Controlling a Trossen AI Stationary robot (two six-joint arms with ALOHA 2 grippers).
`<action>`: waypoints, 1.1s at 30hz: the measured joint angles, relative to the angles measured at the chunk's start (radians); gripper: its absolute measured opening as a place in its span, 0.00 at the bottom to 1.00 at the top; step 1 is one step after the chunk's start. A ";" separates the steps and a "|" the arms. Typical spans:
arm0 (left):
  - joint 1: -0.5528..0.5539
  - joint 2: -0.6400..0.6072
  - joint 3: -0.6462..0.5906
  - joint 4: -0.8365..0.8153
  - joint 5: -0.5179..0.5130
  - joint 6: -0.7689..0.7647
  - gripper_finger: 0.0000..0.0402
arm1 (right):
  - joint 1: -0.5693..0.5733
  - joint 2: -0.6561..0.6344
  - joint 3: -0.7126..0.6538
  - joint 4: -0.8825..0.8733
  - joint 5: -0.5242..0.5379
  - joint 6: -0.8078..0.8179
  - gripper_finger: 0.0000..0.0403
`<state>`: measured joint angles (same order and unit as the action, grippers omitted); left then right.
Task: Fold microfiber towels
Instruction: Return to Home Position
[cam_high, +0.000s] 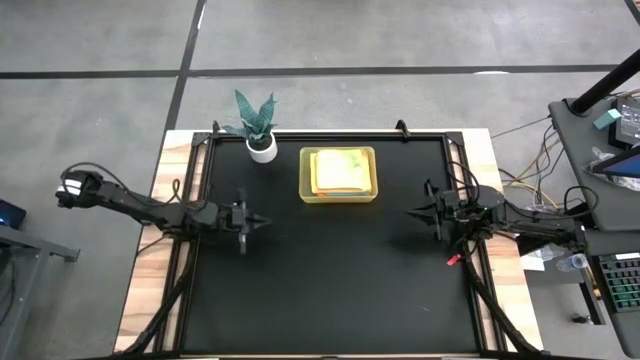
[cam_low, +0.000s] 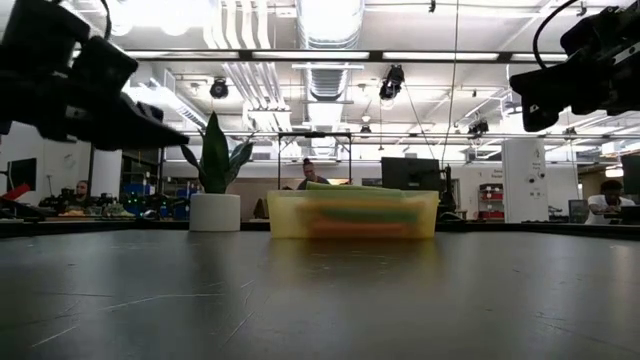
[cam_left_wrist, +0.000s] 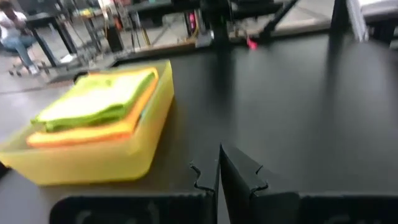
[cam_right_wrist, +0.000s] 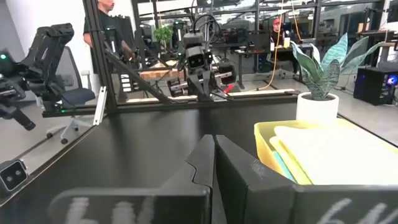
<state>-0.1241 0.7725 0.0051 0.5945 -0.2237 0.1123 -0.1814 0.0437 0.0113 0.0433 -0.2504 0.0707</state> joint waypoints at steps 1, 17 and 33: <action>0.000 0.017 0.000 -0.001 0.000 0.000 0.00 | 0.000 0.000 0.000 0.000 0.000 -0.001 0.02; 0.000 0.304 0.005 -0.001 0.000 0.000 0.00 | 0.000 0.000 -0.001 -0.001 0.000 -0.001 0.02; 0.012 0.319 -0.001 -0.279 0.000 0.000 0.00 | 0.000 0.000 -0.001 -0.001 0.000 -0.002 0.02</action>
<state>-0.1125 1.0916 0.0040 0.3158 -0.2234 0.1125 -0.1814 0.0441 0.0104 0.0422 -0.2504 0.0685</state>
